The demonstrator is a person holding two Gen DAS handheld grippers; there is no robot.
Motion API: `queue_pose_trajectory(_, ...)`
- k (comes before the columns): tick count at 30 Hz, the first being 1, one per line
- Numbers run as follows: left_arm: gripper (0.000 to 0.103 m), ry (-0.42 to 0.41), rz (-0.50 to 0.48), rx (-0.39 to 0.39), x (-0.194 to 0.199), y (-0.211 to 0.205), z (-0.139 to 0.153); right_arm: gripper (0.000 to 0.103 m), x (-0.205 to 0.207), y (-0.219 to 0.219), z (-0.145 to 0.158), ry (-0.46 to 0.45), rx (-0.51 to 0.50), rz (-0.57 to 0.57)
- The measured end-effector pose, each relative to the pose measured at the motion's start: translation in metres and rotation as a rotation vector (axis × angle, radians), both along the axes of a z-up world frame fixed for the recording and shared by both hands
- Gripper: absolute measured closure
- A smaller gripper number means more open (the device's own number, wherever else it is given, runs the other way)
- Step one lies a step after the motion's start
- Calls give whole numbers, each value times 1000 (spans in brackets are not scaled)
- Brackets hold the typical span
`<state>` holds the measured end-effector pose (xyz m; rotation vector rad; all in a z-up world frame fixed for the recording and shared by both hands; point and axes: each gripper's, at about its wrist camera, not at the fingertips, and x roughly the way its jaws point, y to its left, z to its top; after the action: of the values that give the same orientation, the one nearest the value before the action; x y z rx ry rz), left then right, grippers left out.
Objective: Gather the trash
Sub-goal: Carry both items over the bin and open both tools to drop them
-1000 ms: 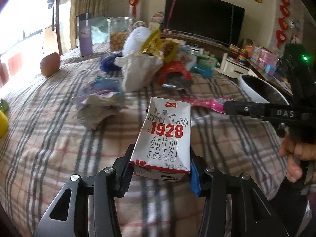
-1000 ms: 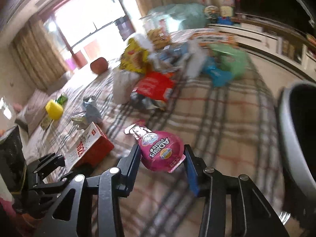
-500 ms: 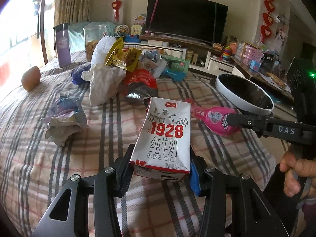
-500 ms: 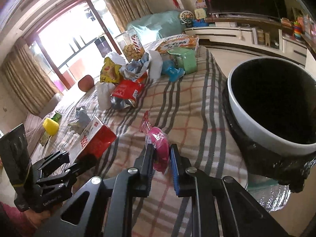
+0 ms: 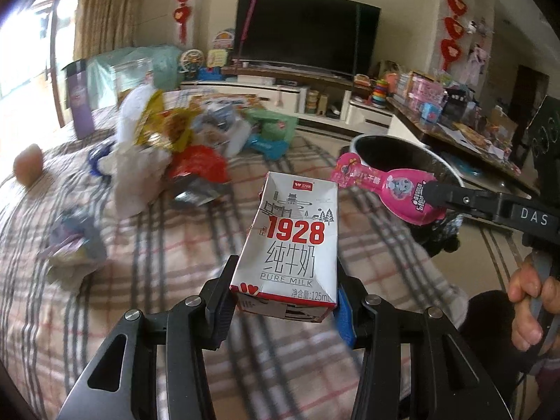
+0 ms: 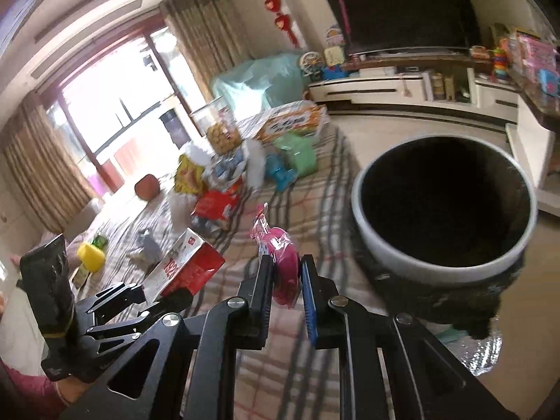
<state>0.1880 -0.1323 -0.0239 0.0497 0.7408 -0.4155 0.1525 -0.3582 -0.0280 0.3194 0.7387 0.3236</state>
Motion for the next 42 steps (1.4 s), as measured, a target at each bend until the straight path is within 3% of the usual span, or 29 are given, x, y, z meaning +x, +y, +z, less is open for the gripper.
queue_pose_trajectory(21,57,-8,-169,15,66,-94,8,87,4,-90,10,-9,-26,-202)
queue_pose_trajectory(42,56,32,-220,61,113,-157,4,87,31,-120,1,16,-43,-244)
